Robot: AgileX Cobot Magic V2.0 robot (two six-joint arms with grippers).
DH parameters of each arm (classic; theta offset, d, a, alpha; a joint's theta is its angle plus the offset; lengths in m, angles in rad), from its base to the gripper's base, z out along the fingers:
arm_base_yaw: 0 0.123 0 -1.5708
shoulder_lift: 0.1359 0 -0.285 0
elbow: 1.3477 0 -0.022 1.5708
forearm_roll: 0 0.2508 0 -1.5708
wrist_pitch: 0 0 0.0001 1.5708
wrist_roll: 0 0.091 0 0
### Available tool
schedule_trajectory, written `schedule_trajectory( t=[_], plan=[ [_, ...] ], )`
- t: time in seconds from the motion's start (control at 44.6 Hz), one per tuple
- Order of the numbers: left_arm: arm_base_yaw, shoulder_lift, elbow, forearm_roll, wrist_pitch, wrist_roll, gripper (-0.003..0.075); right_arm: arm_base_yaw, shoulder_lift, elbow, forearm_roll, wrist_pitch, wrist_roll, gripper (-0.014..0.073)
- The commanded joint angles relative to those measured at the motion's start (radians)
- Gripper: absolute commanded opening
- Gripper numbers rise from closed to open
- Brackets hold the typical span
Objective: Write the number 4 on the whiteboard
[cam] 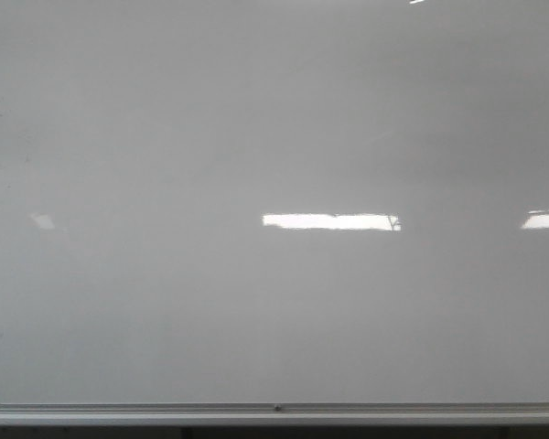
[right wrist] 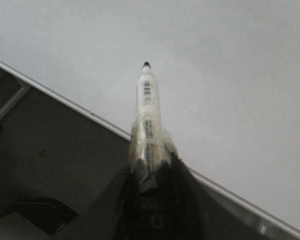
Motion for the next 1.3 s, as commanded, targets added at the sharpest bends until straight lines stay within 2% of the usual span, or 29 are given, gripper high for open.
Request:
schedule_trajectory(
  t=[0.0,0.09,0.135,0.202,0.269,0.561,0.897,1.279],
  plan=[
    [0.005,-0.001,-0.024,-0.032,-0.071,-0.013,0.0532,-0.010,-0.004,0.027,0.001,-0.142,0.006,-0.0068],
    [0.005,0.004,-0.023,-0.034,-0.071,-0.013,0.0532,-0.010,-0.002,0.076,-0.001,-0.282,0.149,-0.0068],
    [0.005,0.004,-0.023,-0.036,-0.071,-0.013,0.0532,-0.010,0.008,0.093,-0.001,-0.341,0.180,-0.0068],
    [0.005,0.004,-0.023,-0.036,-0.076,-0.013,0.0531,-0.010,0.038,0.102,-0.001,-0.418,0.180,-0.0075],
    [0.005,0.004,-0.023,-0.036,-0.078,-0.013,0.0531,-0.010,0.070,0.102,-0.006,-0.493,0.180,-0.0118],
    [0.005,0.004,-0.023,-0.036,-0.086,-0.013,0.0531,-0.012,0.205,0.102,-0.058,-0.699,0.179,-0.0115],
    [0.005,0.004,-0.023,-0.036,-0.088,-0.013,0.0531,-0.012,0.384,0.048,-0.075,-0.811,0.179,-0.0115],
    [0.005,0.004,-0.023,-0.036,-0.088,-0.013,0.0531,-0.012,0.493,-0.029,-0.086,-0.857,0.178,-0.0115]
  ],
)
